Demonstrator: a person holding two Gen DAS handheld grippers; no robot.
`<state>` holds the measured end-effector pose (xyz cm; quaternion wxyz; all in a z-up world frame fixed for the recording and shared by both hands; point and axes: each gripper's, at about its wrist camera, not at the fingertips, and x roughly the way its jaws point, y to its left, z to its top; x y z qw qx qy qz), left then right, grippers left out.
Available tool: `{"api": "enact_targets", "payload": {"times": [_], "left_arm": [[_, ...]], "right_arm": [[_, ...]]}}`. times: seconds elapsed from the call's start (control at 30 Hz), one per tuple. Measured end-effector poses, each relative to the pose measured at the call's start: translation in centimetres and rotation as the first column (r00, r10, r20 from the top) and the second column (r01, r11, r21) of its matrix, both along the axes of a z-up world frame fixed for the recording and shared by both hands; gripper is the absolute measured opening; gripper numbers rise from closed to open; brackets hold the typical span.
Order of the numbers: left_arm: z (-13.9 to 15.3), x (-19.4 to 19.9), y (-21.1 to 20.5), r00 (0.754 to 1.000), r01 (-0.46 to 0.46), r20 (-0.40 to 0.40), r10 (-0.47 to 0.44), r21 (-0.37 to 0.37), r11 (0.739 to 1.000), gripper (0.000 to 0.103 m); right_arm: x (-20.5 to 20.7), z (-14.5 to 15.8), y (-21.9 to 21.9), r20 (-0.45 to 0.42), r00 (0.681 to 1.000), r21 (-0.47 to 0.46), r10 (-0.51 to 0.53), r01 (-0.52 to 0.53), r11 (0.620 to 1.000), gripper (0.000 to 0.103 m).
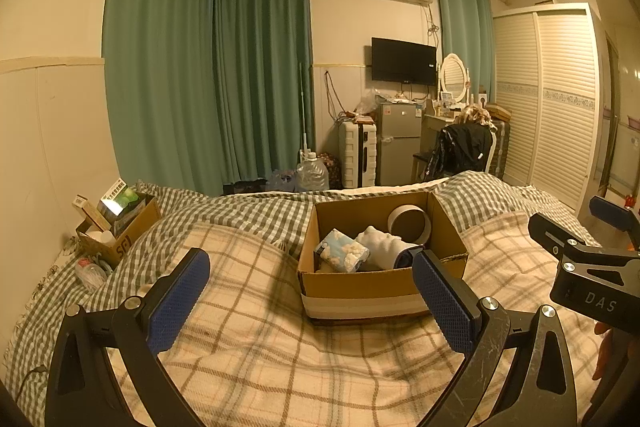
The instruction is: Organize objects
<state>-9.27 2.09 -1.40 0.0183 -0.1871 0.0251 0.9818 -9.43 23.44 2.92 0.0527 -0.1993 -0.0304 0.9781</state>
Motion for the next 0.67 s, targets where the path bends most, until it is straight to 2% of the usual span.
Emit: {"api": "enact_targets", "payload": {"times": [0.57, 0.67], "left_arm": [[-0.32, -0.05, -0.18, 1.0, -0.01, 0.008, 0.01, 0.001, 1.0, 0.103], [-0.27, 0.21, -0.11, 1.0, -0.01, -0.011, 0.009, -0.009, 1.0, 0.103]], "right_arm": [[-0.15, -0.53, -0.28, 0.012, 1.0, 0.001, 0.0, 0.0, 1.0, 0.103], [-0.17, -0.59, -0.32, 0.014, 1.0, 0.001, 0.0, 0.0, 1.0, 0.103]]}}
